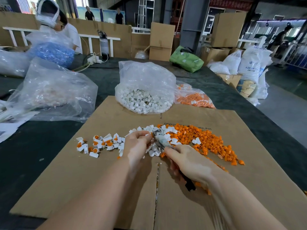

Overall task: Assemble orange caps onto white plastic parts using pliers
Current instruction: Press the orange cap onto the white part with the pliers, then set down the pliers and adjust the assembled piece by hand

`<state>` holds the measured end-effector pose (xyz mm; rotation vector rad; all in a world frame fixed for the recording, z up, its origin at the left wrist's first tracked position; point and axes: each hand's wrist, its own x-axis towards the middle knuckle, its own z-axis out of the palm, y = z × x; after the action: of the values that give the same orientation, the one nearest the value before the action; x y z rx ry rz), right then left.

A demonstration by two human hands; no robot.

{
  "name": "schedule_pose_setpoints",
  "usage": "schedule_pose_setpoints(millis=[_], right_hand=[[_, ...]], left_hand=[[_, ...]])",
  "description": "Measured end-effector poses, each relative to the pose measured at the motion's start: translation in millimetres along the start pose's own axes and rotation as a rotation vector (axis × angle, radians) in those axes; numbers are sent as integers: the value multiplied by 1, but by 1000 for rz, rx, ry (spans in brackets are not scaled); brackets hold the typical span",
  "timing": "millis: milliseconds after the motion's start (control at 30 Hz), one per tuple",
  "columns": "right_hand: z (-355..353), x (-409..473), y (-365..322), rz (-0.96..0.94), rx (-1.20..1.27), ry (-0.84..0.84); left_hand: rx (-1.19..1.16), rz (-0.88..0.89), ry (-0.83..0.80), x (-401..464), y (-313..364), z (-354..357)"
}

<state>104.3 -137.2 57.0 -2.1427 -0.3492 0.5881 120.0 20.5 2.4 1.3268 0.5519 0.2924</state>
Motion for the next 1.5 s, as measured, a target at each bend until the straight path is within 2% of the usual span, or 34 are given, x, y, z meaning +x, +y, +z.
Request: schedule_pose_setpoints(millis=[267,433,533,667,900,933,1000,1067,1133,1333,1400,1500], right_hand=[[6,0,15,-61,-95,193],[2,-3,34,-118,-344,485],[-12,4,51,-54,-479,606],[-24,17,71,31,-813,627],[-23,24,79,121,-1076,666],[-18,24,76,51,-1073,707],[-5,26,70,-217,-953,782],[14,26,63,-470,-798,762],[31,26,58,-627,-725,724],[45,29,59,-675,-583,710],[46,29,58,-682,-568,724],[45,27,57,-685,-545,733]], left_hand=[[-89,-3,30,-12,-1,9],[-29,18,19,-14,-8,6],[162,102,-32,-18,-15,-3],[453,242,-166,-25,-23,-7],[557,313,-240,-27,-24,-9],[567,318,-247,-27,-24,-10],[579,322,-260,-27,-24,-10],[585,332,-261,-28,-23,-10],[582,354,-260,-29,-22,-10],[532,325,-266,-34,-23,-16],[509,313,-313,-37,-24,-18],[605,382,-385,-38,-26,-15]])
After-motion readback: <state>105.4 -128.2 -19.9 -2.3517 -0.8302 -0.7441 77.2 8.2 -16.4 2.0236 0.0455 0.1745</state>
